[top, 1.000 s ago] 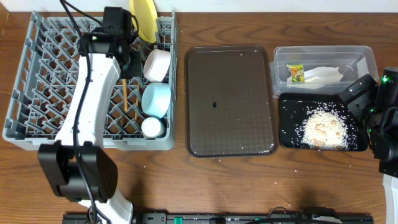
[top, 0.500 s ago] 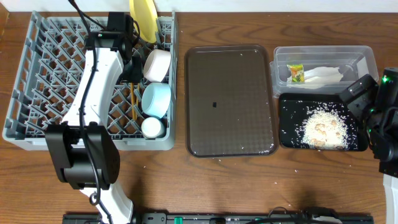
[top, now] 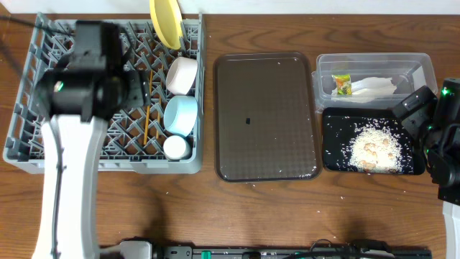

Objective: Sort waste into correct bins and load items into the dishwasher

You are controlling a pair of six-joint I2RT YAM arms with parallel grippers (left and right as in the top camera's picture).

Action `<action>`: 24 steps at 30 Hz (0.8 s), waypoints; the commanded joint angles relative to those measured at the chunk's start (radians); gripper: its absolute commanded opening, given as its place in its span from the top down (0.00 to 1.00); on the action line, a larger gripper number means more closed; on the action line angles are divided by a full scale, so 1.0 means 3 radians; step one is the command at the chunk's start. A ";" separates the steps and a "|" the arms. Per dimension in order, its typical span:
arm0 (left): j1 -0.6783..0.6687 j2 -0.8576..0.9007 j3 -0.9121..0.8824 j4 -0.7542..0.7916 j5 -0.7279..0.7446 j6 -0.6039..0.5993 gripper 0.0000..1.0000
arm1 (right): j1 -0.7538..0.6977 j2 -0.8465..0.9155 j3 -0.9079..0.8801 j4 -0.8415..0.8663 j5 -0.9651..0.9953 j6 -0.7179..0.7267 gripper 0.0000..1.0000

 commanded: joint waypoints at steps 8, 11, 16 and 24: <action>0.0005 -0.0111 0.0033 -0.0100 0.0042 -0.0020 0.13 | -0.0010 0.0017 -0.0003 -0.0001 0.0045 -0.0031 0.01; 0.0005 -0.0111 0.0033 -0.0100 0.0042 -0.0020 0.12 | -0.0009 0.0017 -0.0003 -0.0001 0.0045 -0.0029 0.01; 0.0005 -0.0111 0.0033 -0.0100 0.0042 -0.0020 0.08 | -0.0009 0.0017 -0.0003 -0.0003 0.0045 -0.0031 0.01; 0.0005 -0.0111 0.0033 -0.0100 0.0042 -0.0020 0.08 | -0.0009 0.0017 -0.0003 -0.0097 0.0055 -0.0042 0.01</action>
